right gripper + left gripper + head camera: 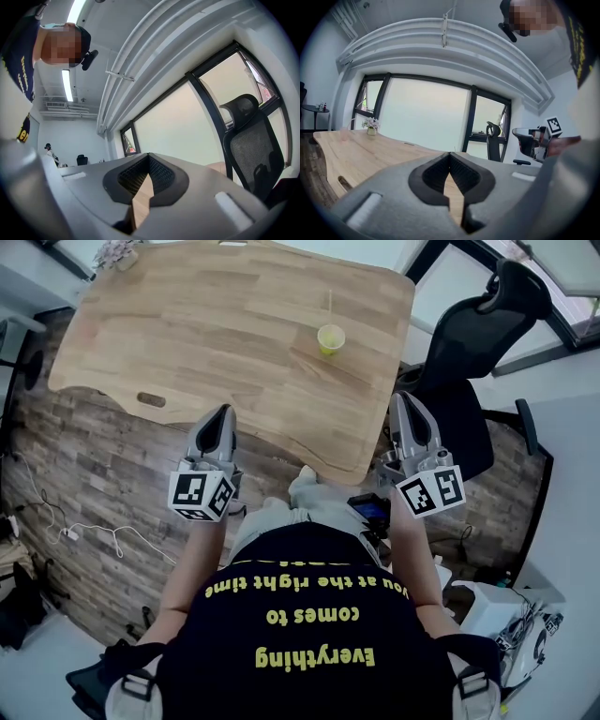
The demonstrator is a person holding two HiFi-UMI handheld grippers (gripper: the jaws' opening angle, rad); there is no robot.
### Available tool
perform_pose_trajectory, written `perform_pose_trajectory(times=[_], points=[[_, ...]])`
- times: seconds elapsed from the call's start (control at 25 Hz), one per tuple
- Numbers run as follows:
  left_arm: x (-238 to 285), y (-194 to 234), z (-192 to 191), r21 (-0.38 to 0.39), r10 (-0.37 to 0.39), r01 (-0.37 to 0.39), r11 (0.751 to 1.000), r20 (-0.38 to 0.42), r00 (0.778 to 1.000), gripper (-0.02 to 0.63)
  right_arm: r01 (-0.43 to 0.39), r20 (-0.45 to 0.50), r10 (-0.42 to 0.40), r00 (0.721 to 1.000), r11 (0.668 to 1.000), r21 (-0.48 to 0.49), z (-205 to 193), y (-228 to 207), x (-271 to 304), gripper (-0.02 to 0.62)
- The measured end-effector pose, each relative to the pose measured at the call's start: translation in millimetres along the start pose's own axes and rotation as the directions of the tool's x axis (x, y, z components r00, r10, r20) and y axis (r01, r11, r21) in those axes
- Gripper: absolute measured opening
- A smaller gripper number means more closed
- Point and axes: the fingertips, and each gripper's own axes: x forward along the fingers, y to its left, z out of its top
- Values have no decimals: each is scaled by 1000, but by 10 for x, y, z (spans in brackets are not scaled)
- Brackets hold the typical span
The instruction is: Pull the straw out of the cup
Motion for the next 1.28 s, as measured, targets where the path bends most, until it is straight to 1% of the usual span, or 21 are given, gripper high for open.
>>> perform_pose_trajectory(times=[0.32,0.68,1.08,1.28], points=[[277,-70,12,-6,50,-50,999,3,999,0,-32,-14,33,999,999,30,-31,-364,188,6],[431,-137,42,-2,76,-76,997,11,997,0,-74,-10,74,997,996,46,-14,-498,327,6],[466,-177,42,7,82,-82,997,4,997,0,-55,-3,55,998,997,59,-21,-638,292,6],[549,-183,-4,2,63,-63,998,-10,998,0,-36,-5,36,999,997,66,-28,-695,280,6]])
